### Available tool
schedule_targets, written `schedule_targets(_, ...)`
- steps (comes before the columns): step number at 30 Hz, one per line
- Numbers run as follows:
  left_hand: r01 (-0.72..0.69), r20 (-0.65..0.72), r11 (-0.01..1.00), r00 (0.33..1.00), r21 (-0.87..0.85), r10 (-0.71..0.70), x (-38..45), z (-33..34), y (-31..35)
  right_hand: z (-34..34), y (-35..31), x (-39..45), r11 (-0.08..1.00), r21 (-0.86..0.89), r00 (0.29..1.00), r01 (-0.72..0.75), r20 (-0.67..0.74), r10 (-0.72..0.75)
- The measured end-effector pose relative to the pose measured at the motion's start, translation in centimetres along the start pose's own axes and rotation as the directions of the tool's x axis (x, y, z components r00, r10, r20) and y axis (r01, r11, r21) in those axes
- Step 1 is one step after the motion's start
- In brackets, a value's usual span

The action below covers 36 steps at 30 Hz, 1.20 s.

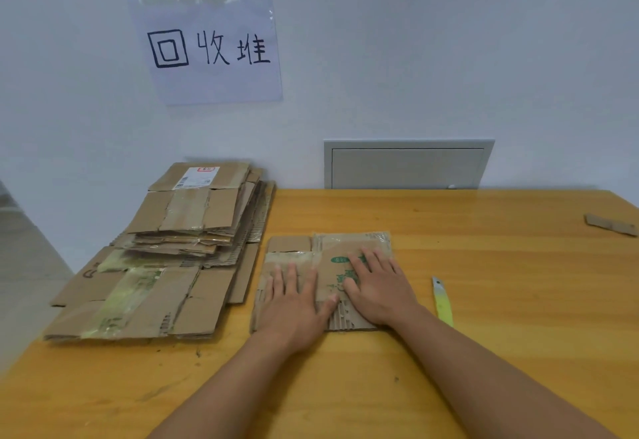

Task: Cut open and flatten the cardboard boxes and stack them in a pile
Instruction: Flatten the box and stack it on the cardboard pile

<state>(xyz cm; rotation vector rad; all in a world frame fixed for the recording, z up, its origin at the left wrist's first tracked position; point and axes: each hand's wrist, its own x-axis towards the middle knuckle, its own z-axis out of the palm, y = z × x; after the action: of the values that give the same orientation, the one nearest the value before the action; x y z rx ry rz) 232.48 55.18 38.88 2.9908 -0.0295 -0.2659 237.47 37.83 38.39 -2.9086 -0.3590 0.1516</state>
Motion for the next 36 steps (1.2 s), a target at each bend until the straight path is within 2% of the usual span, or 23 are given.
schedule_targets(5,-0.116,0.063,0.989,0.992,0.087,0.11,1.1,-1.7,-1.9,-1.9,0.2,-1.4,0.99,-0.143,0.998,-0.001,0.06,0.01)
schedule_targets(8,-0.126,0.033,0.986,0.992,0.107,0.123,1.8,-2.6,-2.6,-2.0,0.0,-3.7,0.987,-0.163,1.0,0.014,0.019,-0.011)
schedule_targets(11,-0.079,-0.049,0.996,0.996,0.029,0.081,2.4,-2.5,-2.4,-1.3,-1.1,-7.1,0.979,-0.191,0.997,0.072,-0.025,-0.078)
schedule_targets(14,-0.099,-0.146,0.989,0.986,-0.108,0.082,2.8,-2.2,-1.7,-1.1,-2.7,-10.2,0.971,-0.179,0.987,0.158,0.026,-0.156)
schedule_targets(16,-0.112,-0.131,0.969,0.988,-0.221,0.084,2.8,-1.7,-0.8,-1.3,-3.0,-10.6,0.97,-0.148,0.981,0.193,0.02,-0.192)
schedule_targets(20,-0.079,-0.099,0.988,0.993,-0.134,0.066,2.3,0.0,0.2,-2.4,-1.8,-6.1,0.992,0.013,0.982,0.128,-0.142,-0.125)
schedule_targets(22,-0.065,-0.1,0.991,0.994,-0.119,0.053,2.2,0.1,0.2,-2.3,-1.1,-2.6,0.995,0.06,0.993,0.074,-0.099,-0.068)
schedule_targets(26,-0.05,-0.06,0.995,0.997,-0.091,0.044,2.2,-0.3,0.1,-0.3,-1.1,1.3,1.0,0.011,0.998,0.007,0.061,-0.008)
schedule_targets(30,-0.102,-0.002,0.993,0.995,-0.056,0.102,1.7,-0.5,-0.4,0.8,-0.8,1.6,1.0,-0.009,0.999,0.0,0.034,0.0)
schedule_targets(32,-0.128,-0.016,0.992,0.992,0.001,0.128,0.8,-0.3,-0.7,0.7,-0.7,1.5,1.0,-0.009,1.0,-0.008,0.019,0.008)
schedule_targets(36,-0.116,-0.032,0.993,0.993,0.002,0.116,-1.3,0.8,-1.2,1.0,-0.7,1.4,1.0,0.017,1.0,0.009,-0.007,-0.009)
